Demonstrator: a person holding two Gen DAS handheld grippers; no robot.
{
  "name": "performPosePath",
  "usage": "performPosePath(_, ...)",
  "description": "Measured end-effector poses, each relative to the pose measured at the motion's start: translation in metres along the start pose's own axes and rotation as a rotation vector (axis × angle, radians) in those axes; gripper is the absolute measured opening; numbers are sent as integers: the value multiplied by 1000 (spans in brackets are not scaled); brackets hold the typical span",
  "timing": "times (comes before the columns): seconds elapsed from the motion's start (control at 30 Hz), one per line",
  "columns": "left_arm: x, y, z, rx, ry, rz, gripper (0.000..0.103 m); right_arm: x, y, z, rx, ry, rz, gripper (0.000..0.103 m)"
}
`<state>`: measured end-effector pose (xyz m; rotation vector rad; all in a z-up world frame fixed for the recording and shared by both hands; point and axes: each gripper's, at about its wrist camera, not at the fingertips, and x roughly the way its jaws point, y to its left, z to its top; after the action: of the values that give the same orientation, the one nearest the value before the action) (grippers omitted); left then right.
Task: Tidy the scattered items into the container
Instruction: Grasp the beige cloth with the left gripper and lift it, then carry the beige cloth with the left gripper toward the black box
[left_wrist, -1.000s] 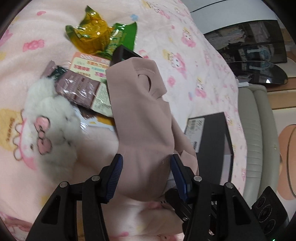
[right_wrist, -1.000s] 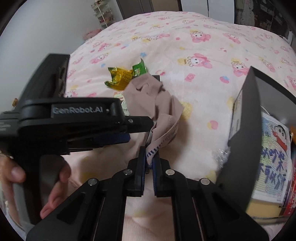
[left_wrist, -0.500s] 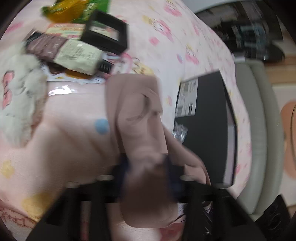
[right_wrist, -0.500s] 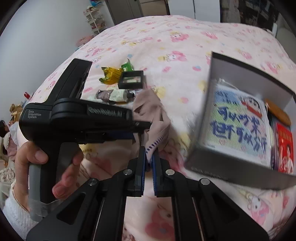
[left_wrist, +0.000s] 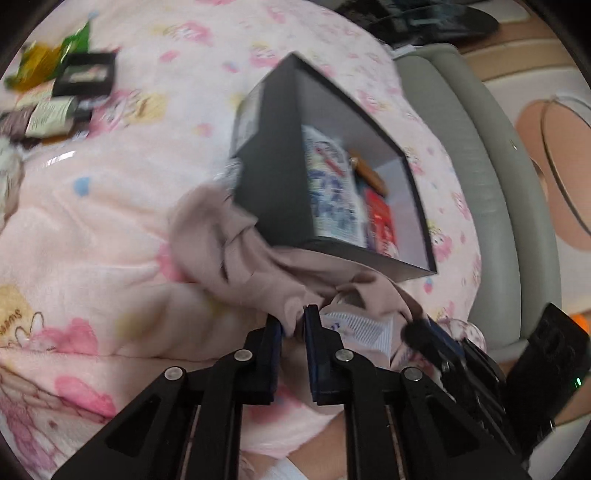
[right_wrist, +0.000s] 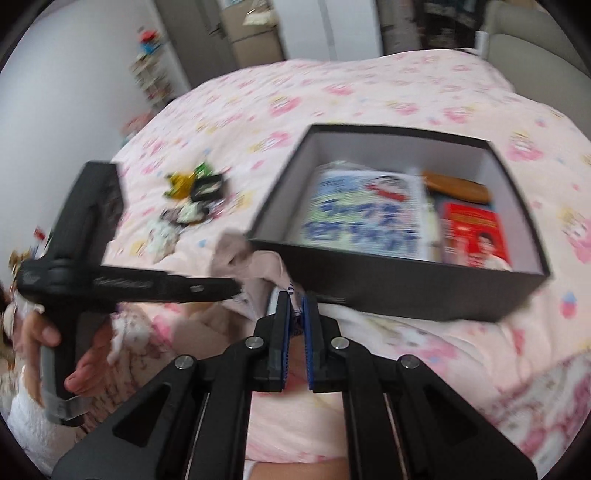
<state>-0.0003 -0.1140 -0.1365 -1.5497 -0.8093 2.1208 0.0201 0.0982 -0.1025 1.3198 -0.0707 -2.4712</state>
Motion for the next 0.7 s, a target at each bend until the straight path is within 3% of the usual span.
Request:
performPosePath(0.07, -6, -10, -2, 45, -24, 72, 12, -2, -12, -2, 27, 4, -29, 7)
performPosePath(0.13, -6, -14, -2, 62, -39, 149, 15, -3, -21, -2, 48, 8, -45, 14)
performPosePath(0.23, -1, -8, 4, 25, -34, 161, 16, -17, -33, -4, 98, -64, 28, 31)
performPosePath(0.27, -1, -4, 4, 4, -32, 151, 17, -17, -32, -3, 102, -67, 46, 46)
performPosePath(0.3, 0, -1, 5, -14, -36, 152, 17, -14, -30, -3, 91, -52, 62, 53)
performPosePath(0.43, 0, 10, 15, -50, -119, 269, 18, 18, -13, -6, 67, 35, 106, 53)
performPosePath(0.5, 11, 22, 26, -80, -114, 335, 20, 33, -12, -9, 112, 51, 99, 53)
performPosePath(0.57, 19, 34, 34, -133, -75, 279, 21, 46, -14, -13, 161, 71, 78, 54)
performPosePath(0.63, 25, 42, 35, -152, -60, 255, 40, 60, -15, -17, 165, 123, 55, 57)
performPosePath(0.7, 32, 48, 33, -159, -66, 306, 46, 74, -16, -21, 157, 179, 49, 60)
